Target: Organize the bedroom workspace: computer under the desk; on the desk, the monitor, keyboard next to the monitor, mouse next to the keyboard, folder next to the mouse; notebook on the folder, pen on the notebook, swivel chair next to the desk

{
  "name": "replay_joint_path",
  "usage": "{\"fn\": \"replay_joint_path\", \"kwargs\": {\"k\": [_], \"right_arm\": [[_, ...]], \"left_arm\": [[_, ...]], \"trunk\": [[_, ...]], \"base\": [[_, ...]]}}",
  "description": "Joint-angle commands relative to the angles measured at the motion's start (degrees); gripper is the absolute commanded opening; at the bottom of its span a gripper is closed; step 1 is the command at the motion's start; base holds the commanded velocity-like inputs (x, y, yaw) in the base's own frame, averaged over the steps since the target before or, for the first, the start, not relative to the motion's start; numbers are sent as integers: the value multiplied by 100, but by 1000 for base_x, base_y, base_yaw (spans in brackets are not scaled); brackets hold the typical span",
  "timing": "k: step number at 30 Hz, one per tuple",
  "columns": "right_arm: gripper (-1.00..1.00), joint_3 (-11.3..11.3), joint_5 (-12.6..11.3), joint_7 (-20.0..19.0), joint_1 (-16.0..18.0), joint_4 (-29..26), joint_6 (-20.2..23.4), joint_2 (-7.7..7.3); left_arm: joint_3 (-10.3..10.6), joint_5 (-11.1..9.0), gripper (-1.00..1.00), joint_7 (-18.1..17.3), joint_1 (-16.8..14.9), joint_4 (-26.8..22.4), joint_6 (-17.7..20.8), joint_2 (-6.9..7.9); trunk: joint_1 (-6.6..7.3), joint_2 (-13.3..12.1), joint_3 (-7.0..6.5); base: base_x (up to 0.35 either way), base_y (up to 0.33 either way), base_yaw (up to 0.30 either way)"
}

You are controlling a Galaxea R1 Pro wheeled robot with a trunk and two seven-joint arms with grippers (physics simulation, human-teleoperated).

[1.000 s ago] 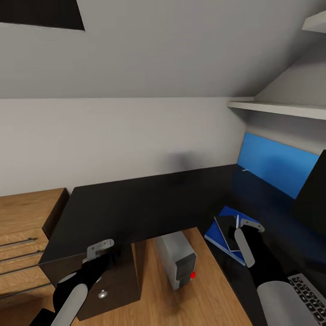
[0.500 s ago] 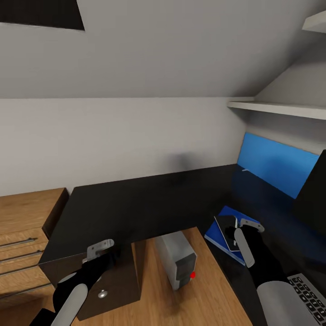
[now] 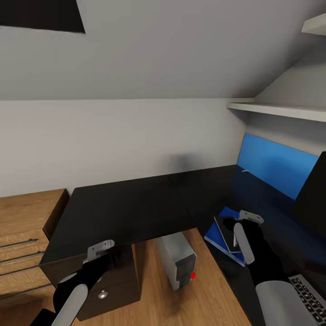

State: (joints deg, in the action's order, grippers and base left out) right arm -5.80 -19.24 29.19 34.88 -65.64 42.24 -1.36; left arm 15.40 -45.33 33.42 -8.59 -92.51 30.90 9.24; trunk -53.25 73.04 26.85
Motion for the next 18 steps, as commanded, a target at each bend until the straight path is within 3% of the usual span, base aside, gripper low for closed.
{"fn": "replay_joint_path", "kwargs": {"k": [1, 4, 5, 7, 13, 18], "right_arm": [[100, 12, -66, 55, 3, -75, 9, 39], [100, 37, -81, 63, 6, -160, 5, 220], [100, 49, -69, 61, 5, -179, 0, 499], [100, 118, -56, 63, 8, -163, -3, 664], [100, 710, -52, 88, 2, -36, -272, 786], [100, 991, -47, 94, 1, 115, -398, 797]], "left_arm": [[15, -57, 100, 59, -6, -7, 5, 6], [25, -58, 100, 59, -7, -5, 10, 2], [30, -56, 100, 59, -8, -4, 11, 0], [32, -54, 100, 59, -8, -4, 12, -1], [33, -38, 100, 48, -6, 38, 12, 5], [37, -40, 100, 36, -6, 137, 12, 3]], "trunk": [[22, -38, -12], [88, -158, -66], [110, -198, -84], [110, -198, -84], [110, -198, -84], [110, -198, -84]], "base": [[0, 0, 0], [0, 0, 0], [0, 0, 78], [0, 0, 169], [0, 0, 249], [0, 0, 276]]}}
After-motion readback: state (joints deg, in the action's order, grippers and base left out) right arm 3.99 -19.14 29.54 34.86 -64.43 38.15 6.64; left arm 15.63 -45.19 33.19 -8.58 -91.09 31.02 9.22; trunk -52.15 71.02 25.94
